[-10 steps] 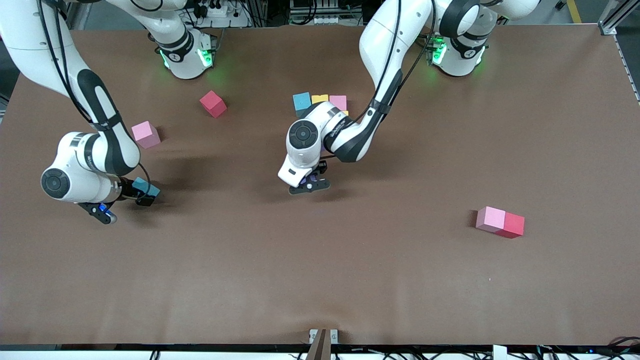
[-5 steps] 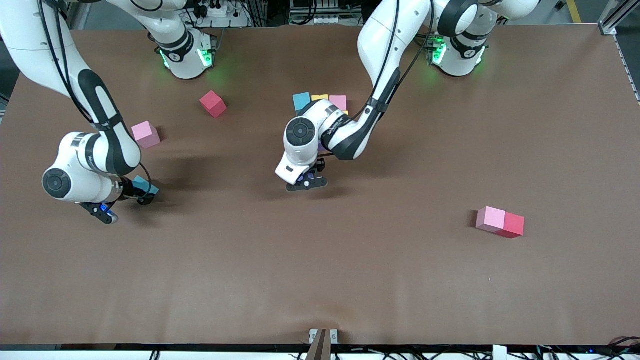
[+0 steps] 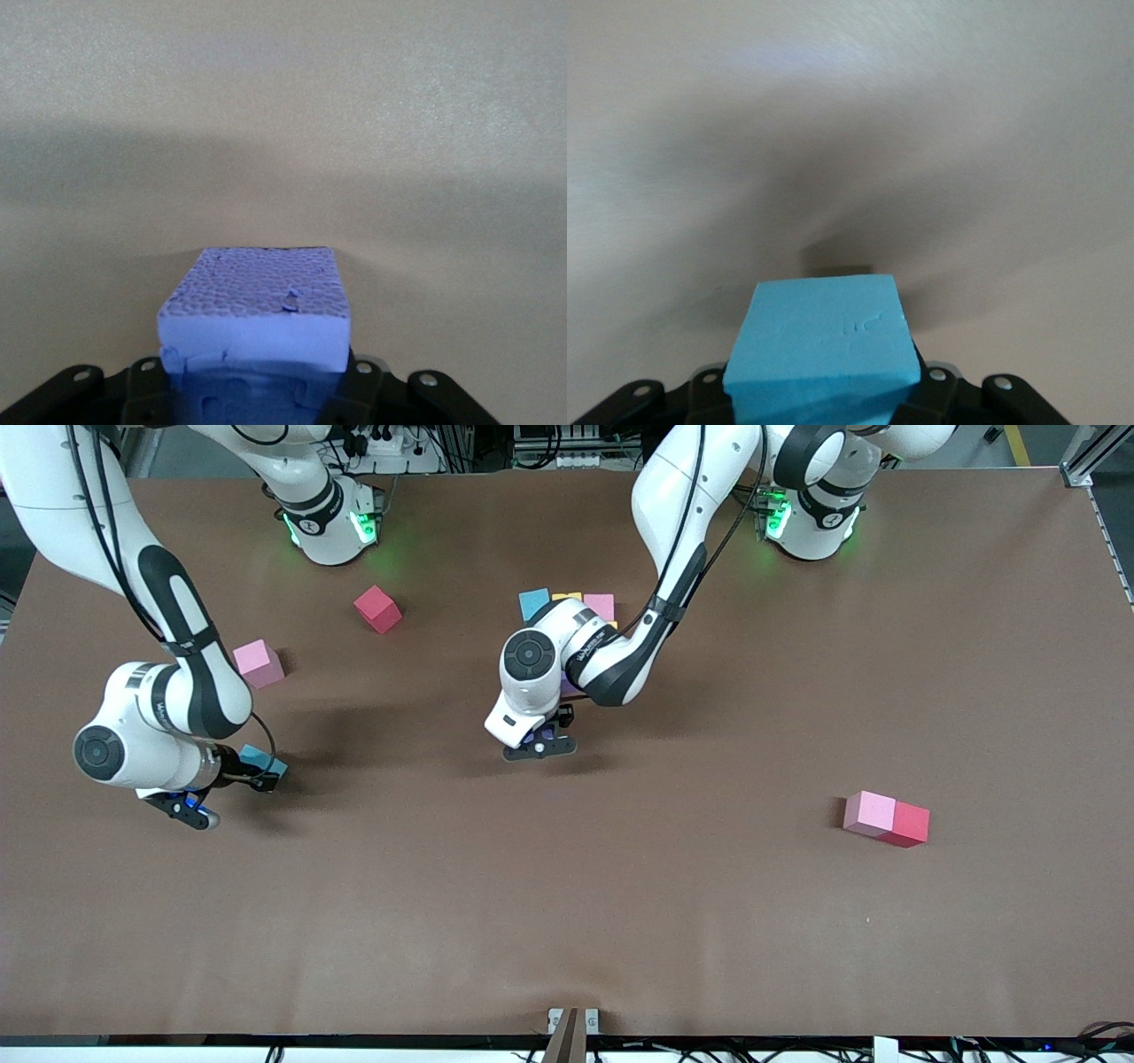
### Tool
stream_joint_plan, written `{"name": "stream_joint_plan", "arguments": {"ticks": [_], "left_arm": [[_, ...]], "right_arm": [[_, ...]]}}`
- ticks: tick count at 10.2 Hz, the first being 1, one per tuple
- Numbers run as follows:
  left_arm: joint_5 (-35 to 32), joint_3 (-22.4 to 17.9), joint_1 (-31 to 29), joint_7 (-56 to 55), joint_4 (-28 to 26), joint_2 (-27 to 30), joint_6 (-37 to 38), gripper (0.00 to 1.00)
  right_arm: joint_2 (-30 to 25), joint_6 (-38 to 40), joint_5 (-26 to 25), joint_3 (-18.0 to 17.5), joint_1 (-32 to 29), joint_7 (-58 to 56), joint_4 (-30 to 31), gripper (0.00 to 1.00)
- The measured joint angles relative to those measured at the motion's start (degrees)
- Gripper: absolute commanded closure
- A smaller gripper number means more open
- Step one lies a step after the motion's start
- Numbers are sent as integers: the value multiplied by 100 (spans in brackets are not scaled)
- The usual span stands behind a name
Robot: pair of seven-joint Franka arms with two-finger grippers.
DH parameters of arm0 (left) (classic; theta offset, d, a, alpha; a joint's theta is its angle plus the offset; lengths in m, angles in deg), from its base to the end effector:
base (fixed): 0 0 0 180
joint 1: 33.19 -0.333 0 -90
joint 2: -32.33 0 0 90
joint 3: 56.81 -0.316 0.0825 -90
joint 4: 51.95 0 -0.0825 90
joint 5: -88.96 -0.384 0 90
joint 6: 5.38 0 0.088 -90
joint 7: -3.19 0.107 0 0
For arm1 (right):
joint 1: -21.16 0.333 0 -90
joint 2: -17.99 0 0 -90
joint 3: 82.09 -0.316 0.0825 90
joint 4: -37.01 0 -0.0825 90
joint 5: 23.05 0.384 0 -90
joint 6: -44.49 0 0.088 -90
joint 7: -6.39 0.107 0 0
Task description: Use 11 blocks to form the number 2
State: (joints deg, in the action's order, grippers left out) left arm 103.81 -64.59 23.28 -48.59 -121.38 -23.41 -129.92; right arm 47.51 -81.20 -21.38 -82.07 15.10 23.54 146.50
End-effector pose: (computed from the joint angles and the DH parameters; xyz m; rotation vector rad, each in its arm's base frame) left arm 0.4708 -0.5931 0.1851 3.0679 0.2191 -0.1208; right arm 0.5994 -0.0628 0.2072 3.0489 -0.6581 -0.3657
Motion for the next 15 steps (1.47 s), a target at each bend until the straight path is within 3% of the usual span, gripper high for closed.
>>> {"name": "stream_joint_plan", "arguments": {"ticks": [1,9,15], "left_arm": [[0,0,4,9,0,-2,2,45],[0,-5,13,473,2,-2,34,50],[0,-98,7,548,-1,-3,53,49]], "right_arm": [[-25,296,25,-43,37,-164,-215,100],[-60,561,50,-94,438,-2325,-541,100],[-38,561,46,-114,965,-2812,-640,100]]}}
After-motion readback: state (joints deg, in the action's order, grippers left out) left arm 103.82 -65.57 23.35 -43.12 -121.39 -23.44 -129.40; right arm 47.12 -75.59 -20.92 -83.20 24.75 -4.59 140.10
